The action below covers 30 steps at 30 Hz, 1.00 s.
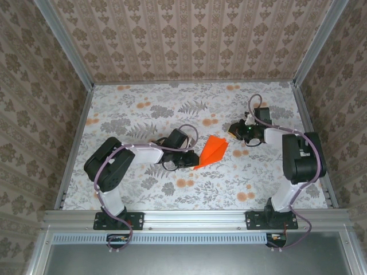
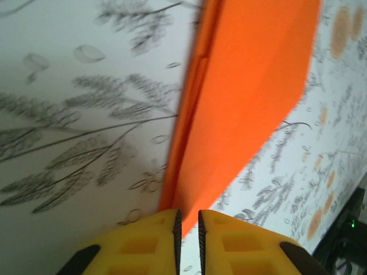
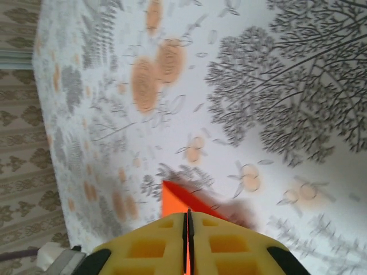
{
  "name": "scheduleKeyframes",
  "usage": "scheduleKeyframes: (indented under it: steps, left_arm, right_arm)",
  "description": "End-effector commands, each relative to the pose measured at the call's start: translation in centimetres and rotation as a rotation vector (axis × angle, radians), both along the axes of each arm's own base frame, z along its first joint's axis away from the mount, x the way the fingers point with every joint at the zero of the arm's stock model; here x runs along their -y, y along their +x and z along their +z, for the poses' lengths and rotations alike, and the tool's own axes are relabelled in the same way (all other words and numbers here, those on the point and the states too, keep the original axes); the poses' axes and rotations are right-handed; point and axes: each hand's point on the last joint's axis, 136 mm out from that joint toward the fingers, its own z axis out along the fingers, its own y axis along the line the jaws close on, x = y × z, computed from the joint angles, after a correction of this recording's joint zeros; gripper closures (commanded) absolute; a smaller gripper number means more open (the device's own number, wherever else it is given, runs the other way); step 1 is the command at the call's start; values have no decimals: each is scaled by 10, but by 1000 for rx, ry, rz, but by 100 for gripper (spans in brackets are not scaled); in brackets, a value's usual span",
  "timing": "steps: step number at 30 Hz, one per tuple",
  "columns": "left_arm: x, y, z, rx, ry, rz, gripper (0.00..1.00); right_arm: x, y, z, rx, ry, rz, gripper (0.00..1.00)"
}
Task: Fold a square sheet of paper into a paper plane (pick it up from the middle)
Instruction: Fourth fold the wing at the center of the table, then pick up the paper from the center of the table.
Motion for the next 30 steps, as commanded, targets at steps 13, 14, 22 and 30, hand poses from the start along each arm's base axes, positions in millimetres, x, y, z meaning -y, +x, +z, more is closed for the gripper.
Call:
scheduleKeyframes:
  steps: [13, 14, 22, 30]
  left_arm:
    - [-49, 70, 77, 251, 42, 143, 28]
    - [-54, 72, 78, 263, 57, 156, 25]
    - [-83, 78, 74, 284, 115, 213, 2]
    - [-99, 80, 73, 274, 110, 264, 0]
  right_arm:
    - [-43, -64, -9, -106, 43, -17, 49]
    - [-48, -65, -11, -109, 46, -10, 49]
    - [-79, -61, -22, -130, 46, 46, 53]
    - [-94, -58, -29, -138, 67, 67, 58]
